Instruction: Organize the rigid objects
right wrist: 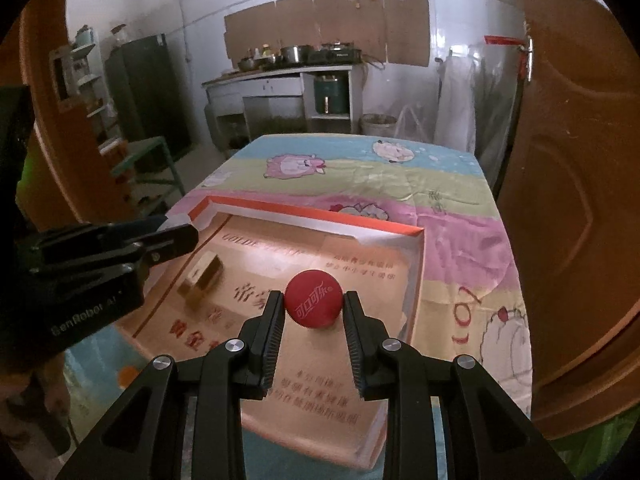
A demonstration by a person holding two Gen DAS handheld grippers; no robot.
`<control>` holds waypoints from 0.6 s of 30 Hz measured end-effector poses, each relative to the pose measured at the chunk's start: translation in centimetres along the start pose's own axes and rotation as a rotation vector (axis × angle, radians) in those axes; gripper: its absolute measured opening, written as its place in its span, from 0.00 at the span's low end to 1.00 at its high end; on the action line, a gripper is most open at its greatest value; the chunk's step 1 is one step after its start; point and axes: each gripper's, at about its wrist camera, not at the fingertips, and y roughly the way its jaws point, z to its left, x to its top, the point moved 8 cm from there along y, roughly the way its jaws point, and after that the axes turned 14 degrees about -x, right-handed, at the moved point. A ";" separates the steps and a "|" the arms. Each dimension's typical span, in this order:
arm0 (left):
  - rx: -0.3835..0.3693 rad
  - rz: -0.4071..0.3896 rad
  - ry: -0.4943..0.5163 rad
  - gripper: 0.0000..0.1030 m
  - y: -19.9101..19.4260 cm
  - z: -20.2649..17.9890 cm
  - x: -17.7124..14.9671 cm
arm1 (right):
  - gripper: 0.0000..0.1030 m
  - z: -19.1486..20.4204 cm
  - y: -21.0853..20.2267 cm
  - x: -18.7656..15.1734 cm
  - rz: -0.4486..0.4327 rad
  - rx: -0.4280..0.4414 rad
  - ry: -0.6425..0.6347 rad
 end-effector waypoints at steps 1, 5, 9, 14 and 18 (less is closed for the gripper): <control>0.001 0.009 0.001 0.30 0.6 0.2 0.2 | 0.30 -0.2 0.5 0.3 0.005 0.001 -0.002; 0.006 0.035 0.006 0.30 2.4 0.6 0.6 | 0.30 -0.7 2.5 1.3 0.022 0.003 -0.010; -0.003 0.068 0.000 0.30 4.1 1.0 1.0 | 0.30 -1.2 4.8 2.0 0.051 0.001 -0.024; -0.014 0.104 -0.017 0.30 6.3 1.6 1.3 | 0.30 -1.5 7.5 2.5 0.104 0.014 -0.037; -0.020 0.136 -0.024 0.30 7.8 1.9 1.3 | 0.30 -1.8 9.8 2.6 0.173 0.049 -0.007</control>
